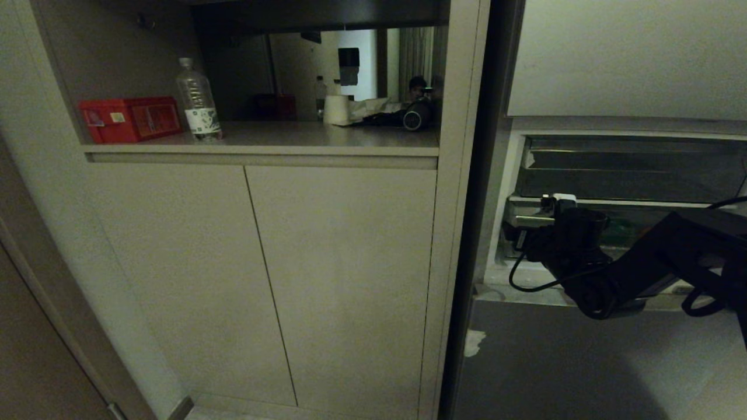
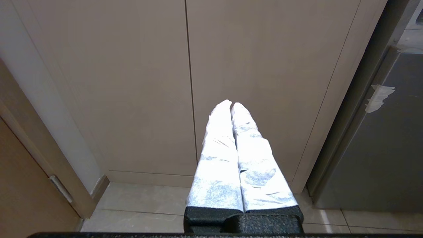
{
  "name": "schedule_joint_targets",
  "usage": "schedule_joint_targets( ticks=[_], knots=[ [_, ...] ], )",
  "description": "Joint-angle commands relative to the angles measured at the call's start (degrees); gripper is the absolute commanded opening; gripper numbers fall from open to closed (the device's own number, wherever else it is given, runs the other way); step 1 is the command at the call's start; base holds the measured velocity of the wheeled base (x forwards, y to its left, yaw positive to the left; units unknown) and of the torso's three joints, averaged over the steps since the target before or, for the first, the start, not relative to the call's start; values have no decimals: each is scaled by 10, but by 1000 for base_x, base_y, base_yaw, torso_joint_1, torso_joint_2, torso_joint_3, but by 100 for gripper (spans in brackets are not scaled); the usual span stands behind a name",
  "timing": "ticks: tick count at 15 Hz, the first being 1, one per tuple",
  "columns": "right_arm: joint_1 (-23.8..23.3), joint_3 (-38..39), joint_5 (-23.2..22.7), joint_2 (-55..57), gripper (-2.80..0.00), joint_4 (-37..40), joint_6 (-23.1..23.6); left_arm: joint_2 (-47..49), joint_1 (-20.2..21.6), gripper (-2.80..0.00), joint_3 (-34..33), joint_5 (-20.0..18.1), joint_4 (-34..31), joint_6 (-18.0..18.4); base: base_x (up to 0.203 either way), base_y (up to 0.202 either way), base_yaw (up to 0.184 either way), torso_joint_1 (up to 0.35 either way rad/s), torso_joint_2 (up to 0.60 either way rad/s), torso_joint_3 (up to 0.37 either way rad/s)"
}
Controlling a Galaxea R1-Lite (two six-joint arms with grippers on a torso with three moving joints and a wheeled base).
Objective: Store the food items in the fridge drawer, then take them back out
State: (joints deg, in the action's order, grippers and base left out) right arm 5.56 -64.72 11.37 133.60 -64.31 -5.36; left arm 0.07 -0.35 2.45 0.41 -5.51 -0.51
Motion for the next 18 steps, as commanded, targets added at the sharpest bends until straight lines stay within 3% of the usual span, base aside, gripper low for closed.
schedule_joint_targets(
  ticks=[1,18],
  knots=[
    [0,-6,0,3,0,-4,-1,0,-1,-280,-1,0,0,0,0,0,0,0,0,0],
    [-30,-13,12,14,0,-4,-14,0,-1,-280,0,0,0,0,0,0,0,0,0,0]
  ],
)
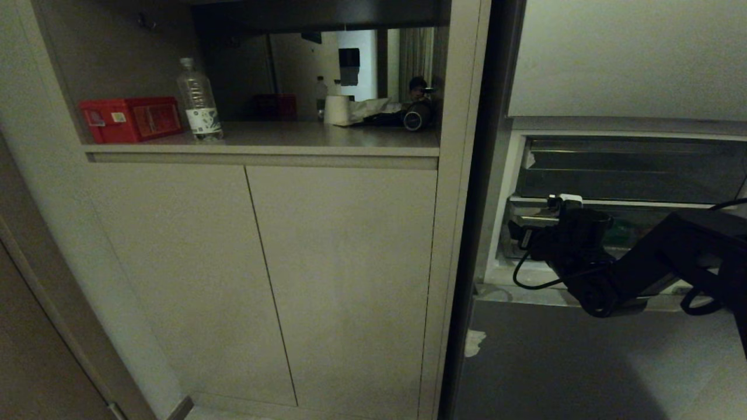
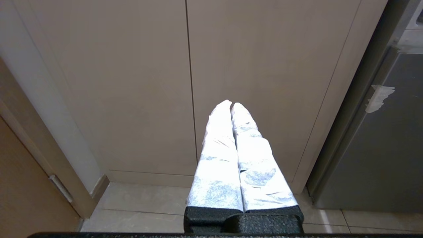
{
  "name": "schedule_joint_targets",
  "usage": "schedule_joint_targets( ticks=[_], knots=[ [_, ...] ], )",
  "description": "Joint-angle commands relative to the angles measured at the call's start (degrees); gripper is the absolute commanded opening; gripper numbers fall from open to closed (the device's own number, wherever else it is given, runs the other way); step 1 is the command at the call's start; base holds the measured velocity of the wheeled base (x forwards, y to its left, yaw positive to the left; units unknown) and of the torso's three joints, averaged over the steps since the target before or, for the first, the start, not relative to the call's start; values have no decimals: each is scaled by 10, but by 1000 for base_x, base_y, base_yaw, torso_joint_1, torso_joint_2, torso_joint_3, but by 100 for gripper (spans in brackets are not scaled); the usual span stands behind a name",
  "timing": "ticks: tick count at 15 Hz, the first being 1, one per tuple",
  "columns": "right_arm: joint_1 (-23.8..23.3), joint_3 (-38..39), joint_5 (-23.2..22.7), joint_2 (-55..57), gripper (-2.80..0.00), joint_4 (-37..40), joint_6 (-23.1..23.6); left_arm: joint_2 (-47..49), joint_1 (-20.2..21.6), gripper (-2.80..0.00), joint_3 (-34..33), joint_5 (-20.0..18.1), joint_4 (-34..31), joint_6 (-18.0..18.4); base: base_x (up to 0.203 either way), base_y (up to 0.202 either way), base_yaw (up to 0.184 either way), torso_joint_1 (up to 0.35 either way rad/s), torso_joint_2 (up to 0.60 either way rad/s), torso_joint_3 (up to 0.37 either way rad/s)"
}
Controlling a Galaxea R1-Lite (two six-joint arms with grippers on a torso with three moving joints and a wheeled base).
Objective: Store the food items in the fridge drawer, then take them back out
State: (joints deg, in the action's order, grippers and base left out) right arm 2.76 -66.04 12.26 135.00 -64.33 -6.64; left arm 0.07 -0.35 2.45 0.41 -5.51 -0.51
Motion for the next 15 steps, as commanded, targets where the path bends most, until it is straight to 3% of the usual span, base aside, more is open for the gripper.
schedule_joint_targets(
  ticks=[1,15],
  knots=[
    [-2,1,3,-1,0,-4,-1,0,-1,-280,0,0,0,0,0,0,0,0,0,0],
    [39,0,20,-5,0,-4,1,0,-1,-280,0,0,0,0,0,0,0,0,0,0]
  ],
)
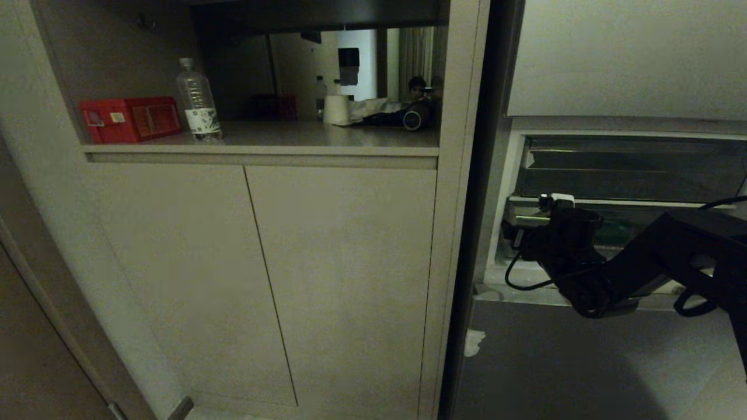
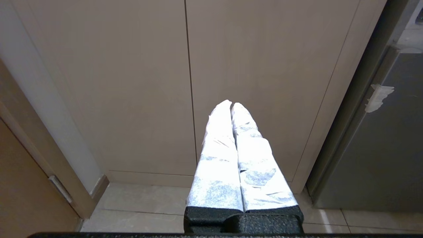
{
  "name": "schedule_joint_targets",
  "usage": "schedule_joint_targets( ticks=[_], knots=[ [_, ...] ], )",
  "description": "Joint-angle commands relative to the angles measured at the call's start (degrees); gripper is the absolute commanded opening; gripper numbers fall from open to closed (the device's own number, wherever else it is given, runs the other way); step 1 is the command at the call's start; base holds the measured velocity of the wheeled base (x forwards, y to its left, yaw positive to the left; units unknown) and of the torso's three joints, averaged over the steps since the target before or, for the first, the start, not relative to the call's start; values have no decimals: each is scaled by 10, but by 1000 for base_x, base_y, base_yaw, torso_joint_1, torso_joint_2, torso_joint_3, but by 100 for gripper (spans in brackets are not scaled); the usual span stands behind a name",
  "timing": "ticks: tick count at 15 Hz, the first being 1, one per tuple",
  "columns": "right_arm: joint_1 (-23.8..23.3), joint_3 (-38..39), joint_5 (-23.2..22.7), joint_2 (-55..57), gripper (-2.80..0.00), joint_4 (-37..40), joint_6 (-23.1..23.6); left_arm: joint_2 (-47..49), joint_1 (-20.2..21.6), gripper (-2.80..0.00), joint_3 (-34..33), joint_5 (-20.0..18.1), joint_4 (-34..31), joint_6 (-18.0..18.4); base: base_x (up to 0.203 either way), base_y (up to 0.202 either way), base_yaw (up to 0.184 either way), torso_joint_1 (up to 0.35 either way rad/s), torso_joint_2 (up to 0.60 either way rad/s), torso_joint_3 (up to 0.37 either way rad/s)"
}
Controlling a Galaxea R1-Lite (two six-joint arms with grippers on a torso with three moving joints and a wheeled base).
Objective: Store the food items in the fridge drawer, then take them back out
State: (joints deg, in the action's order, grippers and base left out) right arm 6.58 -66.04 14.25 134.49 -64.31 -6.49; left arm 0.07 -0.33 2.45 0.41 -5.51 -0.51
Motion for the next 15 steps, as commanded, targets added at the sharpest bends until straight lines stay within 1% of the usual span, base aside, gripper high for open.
schedule_joint_targets(
  ticks=[1,3,4,5,11,13,15],
  knots=[
    [1,-1,0,0,0,-4,0,0,0,-280,0,0,0,0,0,0,0,0,0,0],
    [1,-1,0,0,0,-4,0,0,0,-280,0,0,0,0,0,0,0,0,0,0],
    [2,-1,0,0,-111,-4,0,0,0,-280,0,0,0,0,0,0,0,0,0,0],
    [3,-1,0,1,-280,-4,1,0,0,-280,0,0,0,0,0,0,0,0,0,0],
    [34,-6,2,0,-280,-2,1,0,0,-280,0,0,0,0,0,0,0,0,0,0],
    [46,-14,14,2,-280,0,2,0,0,-280,0,0,0,0,0,0,0,0,0,0],
    [48,-14,14,2,-280,0,3,0,0,-280,0,0,0,0,0,0,0,0,0,0]
  ],
)
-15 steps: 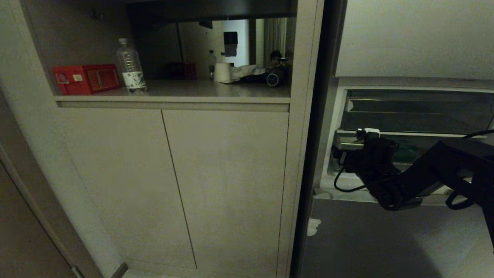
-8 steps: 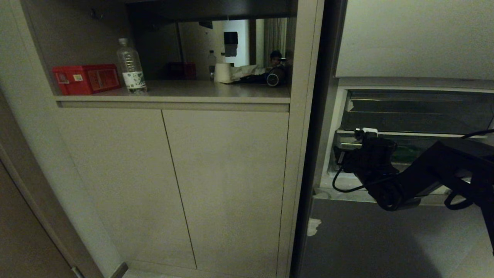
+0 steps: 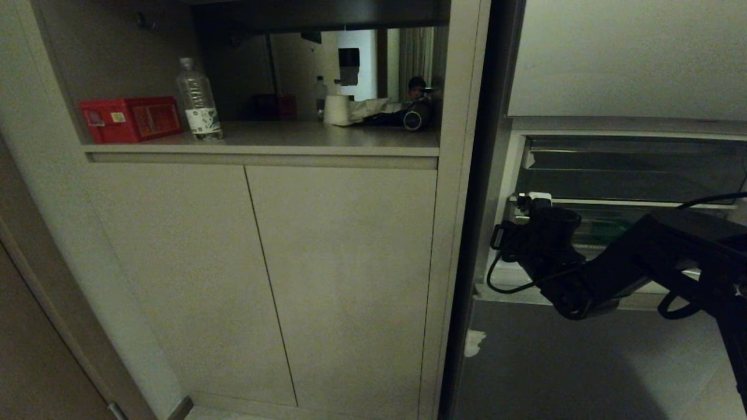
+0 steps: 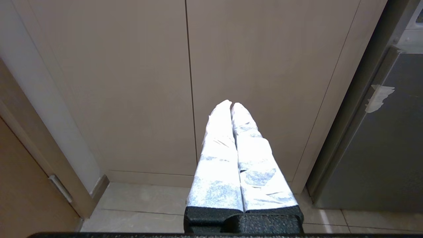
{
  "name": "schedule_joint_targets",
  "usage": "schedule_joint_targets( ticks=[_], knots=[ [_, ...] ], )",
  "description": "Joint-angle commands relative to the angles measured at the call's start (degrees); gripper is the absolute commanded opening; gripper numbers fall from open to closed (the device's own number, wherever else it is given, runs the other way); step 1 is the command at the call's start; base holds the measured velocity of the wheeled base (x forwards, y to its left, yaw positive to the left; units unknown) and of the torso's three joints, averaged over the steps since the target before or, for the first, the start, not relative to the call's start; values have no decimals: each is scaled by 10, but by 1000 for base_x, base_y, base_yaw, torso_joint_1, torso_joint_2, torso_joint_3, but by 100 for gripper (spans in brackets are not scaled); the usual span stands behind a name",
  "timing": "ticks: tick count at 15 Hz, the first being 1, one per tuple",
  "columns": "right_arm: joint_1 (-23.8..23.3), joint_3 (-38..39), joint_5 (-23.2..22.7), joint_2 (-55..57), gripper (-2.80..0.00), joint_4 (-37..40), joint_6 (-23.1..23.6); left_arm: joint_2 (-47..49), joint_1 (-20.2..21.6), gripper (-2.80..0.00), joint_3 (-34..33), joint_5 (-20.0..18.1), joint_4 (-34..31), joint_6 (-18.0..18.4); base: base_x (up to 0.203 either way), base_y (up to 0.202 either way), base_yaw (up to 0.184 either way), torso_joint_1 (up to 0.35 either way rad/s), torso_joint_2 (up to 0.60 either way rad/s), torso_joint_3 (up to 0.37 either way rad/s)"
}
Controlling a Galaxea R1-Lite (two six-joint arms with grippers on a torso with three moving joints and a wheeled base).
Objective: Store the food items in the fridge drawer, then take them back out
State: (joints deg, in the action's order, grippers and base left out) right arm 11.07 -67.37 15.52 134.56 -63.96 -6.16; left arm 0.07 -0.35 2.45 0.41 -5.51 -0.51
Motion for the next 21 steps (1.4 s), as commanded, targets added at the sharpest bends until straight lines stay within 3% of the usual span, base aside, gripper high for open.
schedule_joint_targets(
  ticks=[1,8,9,13,16,21],
  knots=[
    [3,0,1,1,-280,-4,0,0,0,-280,0,0,0,0,0,0,0,0,0,0],
    [-6,36,5,-15,-280,-6,-2,0,0,-280,0,0,0,0,0,0,0,0,0,0],
    [-12,44,5,-19,0,-6,0,0,0,-280,0,0,0,0,0,0,0,0,0,0],
    [-28,46,-5,-15,0,-11,-9,0,0,-280,0,0,0,0,0,0,0,0,0,0],
    [-47,56,-49,-7,0,-64,-6,0,0,-280,0,0,0,0,0,0,0,0,0,0],
    [-53,48,-61,7,0,-70,-4,0,0,-280,0,0,0,0,0,0,0,0,0,0]
  ],
)
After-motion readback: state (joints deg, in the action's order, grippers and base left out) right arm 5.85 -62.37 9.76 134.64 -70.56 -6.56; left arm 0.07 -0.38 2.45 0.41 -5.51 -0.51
